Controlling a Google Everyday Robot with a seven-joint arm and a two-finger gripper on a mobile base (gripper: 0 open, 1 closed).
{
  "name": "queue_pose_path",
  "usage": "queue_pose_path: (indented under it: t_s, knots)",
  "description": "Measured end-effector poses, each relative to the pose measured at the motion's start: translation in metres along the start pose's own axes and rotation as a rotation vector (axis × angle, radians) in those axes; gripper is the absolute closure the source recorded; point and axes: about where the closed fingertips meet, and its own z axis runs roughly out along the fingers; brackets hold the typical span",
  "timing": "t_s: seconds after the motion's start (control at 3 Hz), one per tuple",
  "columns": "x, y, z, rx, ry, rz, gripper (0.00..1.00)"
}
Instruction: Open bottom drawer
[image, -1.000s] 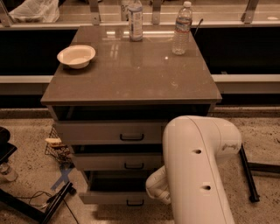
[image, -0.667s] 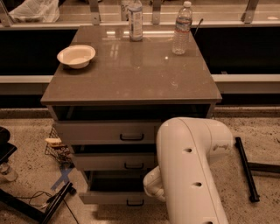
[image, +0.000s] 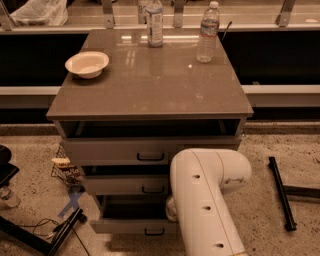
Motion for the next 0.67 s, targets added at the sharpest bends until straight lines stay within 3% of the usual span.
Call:
queue_pose_path:
  t_s: [0.33, 0.67]
  knots:
    - [0.0, -0.001, 0.002, 0.0, -0.001, 0.002, 1.0]
    - [0.006, 0.017, -0.016, -0.056, -0.001, -0.025, 1.0]
